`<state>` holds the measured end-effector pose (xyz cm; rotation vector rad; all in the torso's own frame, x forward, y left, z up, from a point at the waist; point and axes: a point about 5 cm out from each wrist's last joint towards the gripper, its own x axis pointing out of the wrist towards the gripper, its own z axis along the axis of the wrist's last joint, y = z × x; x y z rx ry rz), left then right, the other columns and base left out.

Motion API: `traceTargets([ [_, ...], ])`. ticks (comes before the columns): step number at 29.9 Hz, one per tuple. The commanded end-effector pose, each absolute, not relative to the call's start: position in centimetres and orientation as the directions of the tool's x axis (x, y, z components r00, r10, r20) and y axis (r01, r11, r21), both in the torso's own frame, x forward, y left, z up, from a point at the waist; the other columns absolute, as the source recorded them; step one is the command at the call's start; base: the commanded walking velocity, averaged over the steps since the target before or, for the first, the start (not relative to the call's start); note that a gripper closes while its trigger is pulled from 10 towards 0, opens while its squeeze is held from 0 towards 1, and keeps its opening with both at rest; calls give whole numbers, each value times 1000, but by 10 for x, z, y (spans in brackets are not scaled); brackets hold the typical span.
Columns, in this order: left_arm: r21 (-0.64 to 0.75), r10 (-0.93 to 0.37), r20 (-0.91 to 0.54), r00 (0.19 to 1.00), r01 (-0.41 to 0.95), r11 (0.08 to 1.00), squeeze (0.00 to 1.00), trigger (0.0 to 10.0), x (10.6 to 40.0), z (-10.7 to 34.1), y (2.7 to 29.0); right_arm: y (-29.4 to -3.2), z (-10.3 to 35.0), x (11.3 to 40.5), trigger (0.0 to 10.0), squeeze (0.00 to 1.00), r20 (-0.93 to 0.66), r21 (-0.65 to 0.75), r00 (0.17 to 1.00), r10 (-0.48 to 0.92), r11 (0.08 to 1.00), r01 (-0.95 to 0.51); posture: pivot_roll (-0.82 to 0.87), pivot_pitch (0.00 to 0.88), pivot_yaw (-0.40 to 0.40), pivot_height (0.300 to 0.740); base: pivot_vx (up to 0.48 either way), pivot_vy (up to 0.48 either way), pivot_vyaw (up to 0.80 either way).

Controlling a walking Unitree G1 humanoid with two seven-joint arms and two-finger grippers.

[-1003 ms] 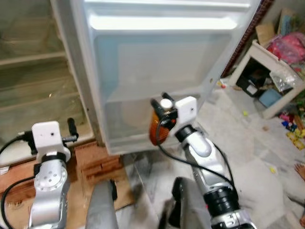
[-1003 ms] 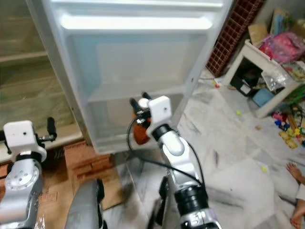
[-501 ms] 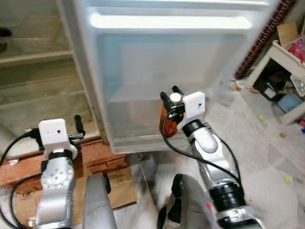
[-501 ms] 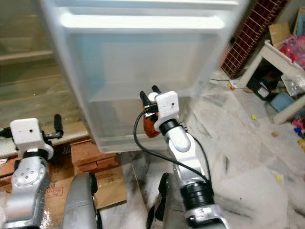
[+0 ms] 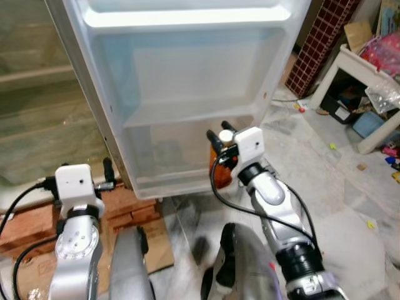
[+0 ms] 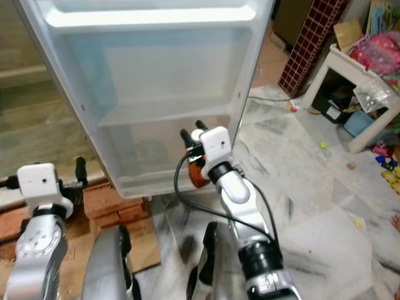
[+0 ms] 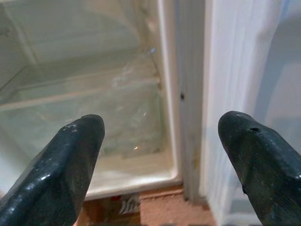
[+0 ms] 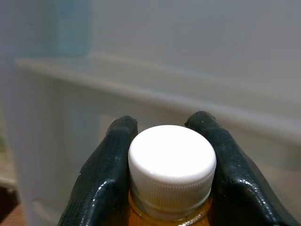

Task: Restocking fridge

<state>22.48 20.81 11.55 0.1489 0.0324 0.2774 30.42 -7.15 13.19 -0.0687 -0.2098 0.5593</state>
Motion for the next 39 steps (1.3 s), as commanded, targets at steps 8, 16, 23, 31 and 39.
traceTargets([
  [8, 238, 205, 8, 979, -201, 950, 0, 10000, 201, 128, 197, -43, 149, 316, 10000, 0, 241, -369, 684, 689, 717, -592, 225, 204, -92, 505, 0, 0, 0],
  [16, 262, 189, -21, 982, -177, 949, 0, 10000, 183, 132, 198, -44, 168, 342, 10000, 0, 274, -600, 685, 676, 676, -427, 276, 243, -93, 505, 0, 0, 0],
  [23, 276, 182, -37, 983, -165, 947, 0, 10000, 178, 134, 199, -55, 159, 350, 10000, 0, 245, -644, 733, 634, 672, -366, 289, 256, -82, 505, 0, 0, 0],
  [31, 271, 165, -62, 984, -142, 952, 0, 10000, 175, 132, 195, -75, 116, 349, 10000, 0, 110, -606, 845, 523, 709, -360, 292, 268, -72, 505, 0, 0, 0],
  [39, 273, 164, -72, 984, -138, 952, 0, 10000, 178, 132, 195, -85, 111, 359, 10000, 0, 49, -559, 914, 402, 770, -308, 288, 265, -68, 505, 0, 0, 0],
])
